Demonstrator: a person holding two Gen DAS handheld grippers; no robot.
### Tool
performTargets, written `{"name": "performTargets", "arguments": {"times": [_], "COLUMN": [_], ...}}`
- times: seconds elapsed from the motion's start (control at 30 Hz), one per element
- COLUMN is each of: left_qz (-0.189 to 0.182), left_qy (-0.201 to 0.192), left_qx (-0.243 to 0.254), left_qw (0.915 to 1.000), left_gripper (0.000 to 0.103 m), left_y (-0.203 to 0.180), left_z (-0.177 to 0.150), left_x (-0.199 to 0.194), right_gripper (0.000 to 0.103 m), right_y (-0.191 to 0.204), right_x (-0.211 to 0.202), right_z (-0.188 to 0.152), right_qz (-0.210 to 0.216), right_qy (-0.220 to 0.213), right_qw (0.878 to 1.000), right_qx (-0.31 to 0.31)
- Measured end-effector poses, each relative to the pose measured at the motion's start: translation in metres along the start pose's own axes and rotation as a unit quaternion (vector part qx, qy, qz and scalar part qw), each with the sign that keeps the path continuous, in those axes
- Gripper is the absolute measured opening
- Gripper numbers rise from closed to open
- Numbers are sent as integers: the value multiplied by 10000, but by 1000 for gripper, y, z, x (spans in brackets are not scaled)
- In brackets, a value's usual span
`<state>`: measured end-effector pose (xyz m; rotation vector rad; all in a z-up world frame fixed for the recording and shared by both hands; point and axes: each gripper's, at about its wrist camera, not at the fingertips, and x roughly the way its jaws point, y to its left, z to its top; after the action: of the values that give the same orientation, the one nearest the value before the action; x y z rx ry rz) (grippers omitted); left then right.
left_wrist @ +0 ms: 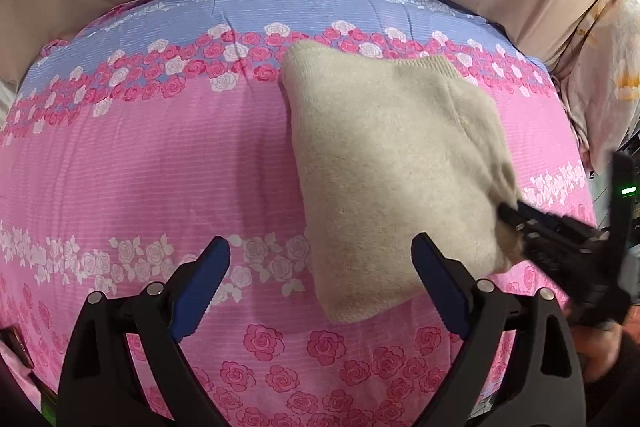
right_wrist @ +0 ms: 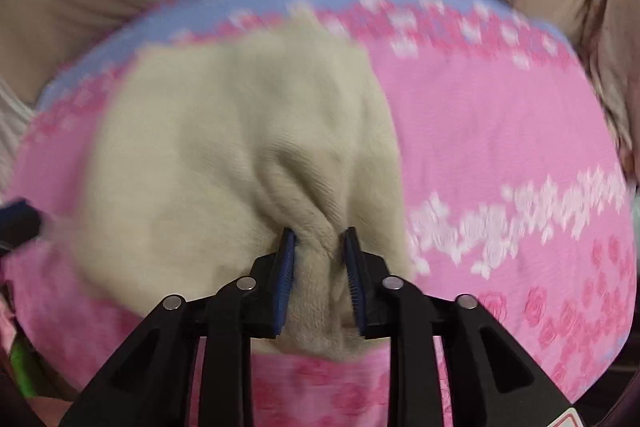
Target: Fold small clothes
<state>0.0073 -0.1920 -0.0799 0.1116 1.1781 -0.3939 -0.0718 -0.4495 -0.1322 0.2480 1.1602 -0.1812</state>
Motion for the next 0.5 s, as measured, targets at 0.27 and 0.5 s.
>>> {"name": "performTargets", "arguments": {"times": [0.27,0.5], "left_qz": [75,-458], "left_qy": [145,323], "left_qx": [-84,-312], "left_qw": [9998,9979], "left_gripper": [90,90], "left_y": [1,-6], "left_z": [0,4], "left_x": [13,26], "right_gripper": [39,45], "right_y": [10,-9], "right_x": [-73,-2], "right_z": [24,41], "right_qz": [510,407], "right_qy": [-903,-13], "right_qw": [9943,9989], "right_qx": [260,240]}}
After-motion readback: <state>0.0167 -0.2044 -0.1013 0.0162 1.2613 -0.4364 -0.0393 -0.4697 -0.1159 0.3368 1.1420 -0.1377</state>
